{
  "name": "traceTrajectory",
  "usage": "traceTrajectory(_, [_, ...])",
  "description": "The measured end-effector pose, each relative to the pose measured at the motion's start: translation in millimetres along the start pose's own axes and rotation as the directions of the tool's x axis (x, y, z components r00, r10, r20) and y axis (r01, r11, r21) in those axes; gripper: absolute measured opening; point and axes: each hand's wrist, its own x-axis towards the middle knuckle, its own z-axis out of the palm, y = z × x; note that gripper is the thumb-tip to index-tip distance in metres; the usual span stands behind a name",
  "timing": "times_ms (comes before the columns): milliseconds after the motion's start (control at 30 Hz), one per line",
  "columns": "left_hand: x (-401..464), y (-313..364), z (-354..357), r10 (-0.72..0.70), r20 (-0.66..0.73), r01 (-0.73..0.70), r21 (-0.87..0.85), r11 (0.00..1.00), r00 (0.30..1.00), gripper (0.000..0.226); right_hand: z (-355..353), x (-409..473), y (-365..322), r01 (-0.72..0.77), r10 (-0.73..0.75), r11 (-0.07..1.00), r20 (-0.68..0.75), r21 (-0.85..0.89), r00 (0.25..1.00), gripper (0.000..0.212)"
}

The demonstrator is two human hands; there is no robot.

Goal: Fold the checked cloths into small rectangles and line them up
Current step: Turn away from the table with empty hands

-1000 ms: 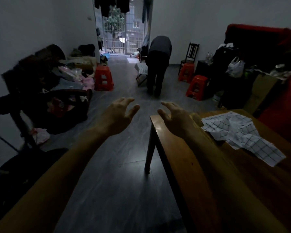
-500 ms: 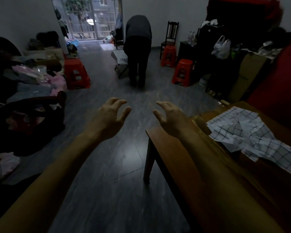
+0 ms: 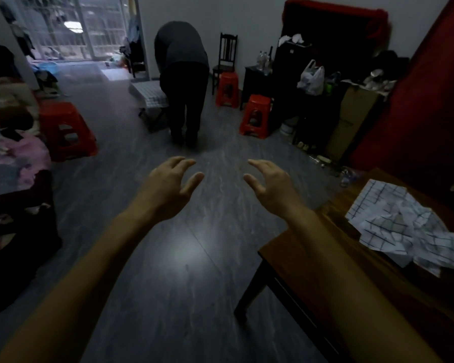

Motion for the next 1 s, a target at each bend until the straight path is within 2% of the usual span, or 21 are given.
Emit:
traceTrajectory(167, [69.6,-39.7,22.0,0.059,0.043,-0.055,-0.086,0.995,0.997,0.056,35.6,53.1,7.1,-0.067,0.066,0.997,-0.029,-0.035,0.997,0.049])
traceTrajectory(300, [142.7,-59.0,58.9,0.122,0.093,-0.108,-0.140,0.984,0.988,0.060,64.1,99.0,41.4,-0.157,0.157,0.988,-0.056,-0.004,0.986,0.051])
traceTrajectory(433, [219.3,-60.7,100.9,0.188,0.155,-0.160,-0.179,0.971,0.970,0.061,79.3,141.9,91.8,-0.260,0.263,0.965,-0.095,0.043,0.960,0.051])
traceTrajectory(533, [278.9,-52.8,121.6,0.229,0.202,-0.191,-0.191,0.963,0.952,0.054,78.7,174.7,119.9,-0.335,0.343,0.939,-0.117,0.084,0.932,0.052])
traceTrajectory(667, [362.7,-34.2,142.3,0.329,0.161,-0.282,-0.257,0.924,0.930,0.048,66.0,217.3,153.6,-0.404,0.411,0.911,-0.153,0.078,0.899,0.053])
traceTrajectory(867, [448.4,-5.2,196.1,0.507,0.212,-0.406,-0.383,0.830,0.836,0.046,60.7,253.2,210.4,-0.543,0.571,0.820,-0.200,0.179,0.796,0.055])
traceTrajectory(1000, [504.3,7.1,239.5,0.630,0.270,-0.470,-0.474,0.745,0.728,0.048,67.3,271.3,239.2,-0.654,0.682,0.731,-0.204,0.192,0.702,0.056])
